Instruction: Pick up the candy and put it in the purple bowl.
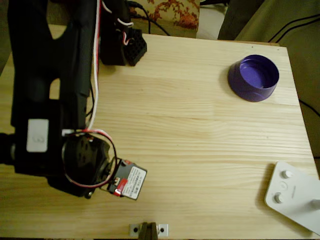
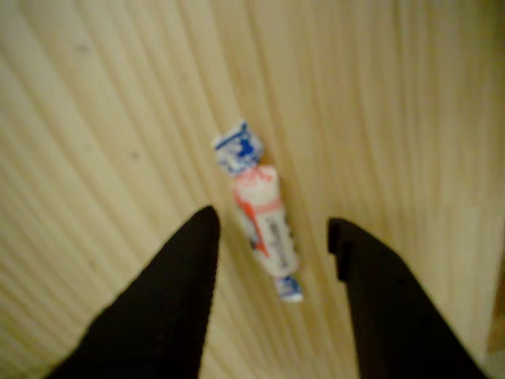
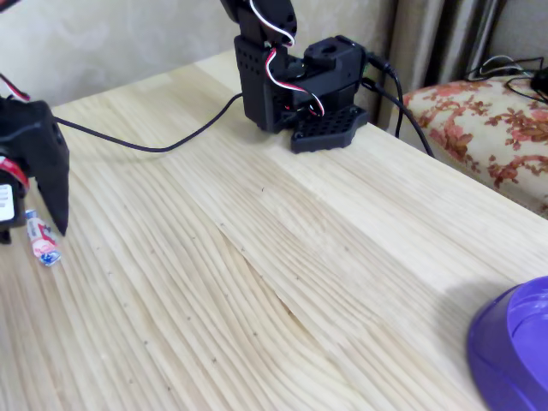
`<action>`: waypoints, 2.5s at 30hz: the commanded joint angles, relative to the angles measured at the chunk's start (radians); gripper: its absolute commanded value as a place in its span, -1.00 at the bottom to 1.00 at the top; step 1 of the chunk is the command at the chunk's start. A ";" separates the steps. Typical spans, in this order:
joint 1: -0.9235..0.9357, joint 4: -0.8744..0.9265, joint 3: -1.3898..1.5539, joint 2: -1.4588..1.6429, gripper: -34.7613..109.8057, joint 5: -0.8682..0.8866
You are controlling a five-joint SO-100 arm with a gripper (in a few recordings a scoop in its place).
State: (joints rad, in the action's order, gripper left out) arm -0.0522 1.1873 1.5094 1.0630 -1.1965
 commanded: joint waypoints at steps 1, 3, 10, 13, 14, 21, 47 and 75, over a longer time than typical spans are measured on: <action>-0.015 -0.012 0.006 0.044 -0.11 0.000; -0.017 -0.015 0.009 0.044 -0.12 0.005; -0.017 -0.034 0.015 0.040 -0.17 0.015; -0.015 -0.034 0.017 0.040 -0.22 0.014; -0.015 -0.034 0.017 0.040 -0.23 0.014; -0.011 -0.035 0.012 0.041 -0.33 0.015; -0.005 -0.049 0.083 0.229 -0.51 0.112; -0.290 0.133 0.288 1.089 -0.52 0.601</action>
State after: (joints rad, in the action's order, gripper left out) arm -0.2915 1.3085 1.7948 1.9896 -0.6305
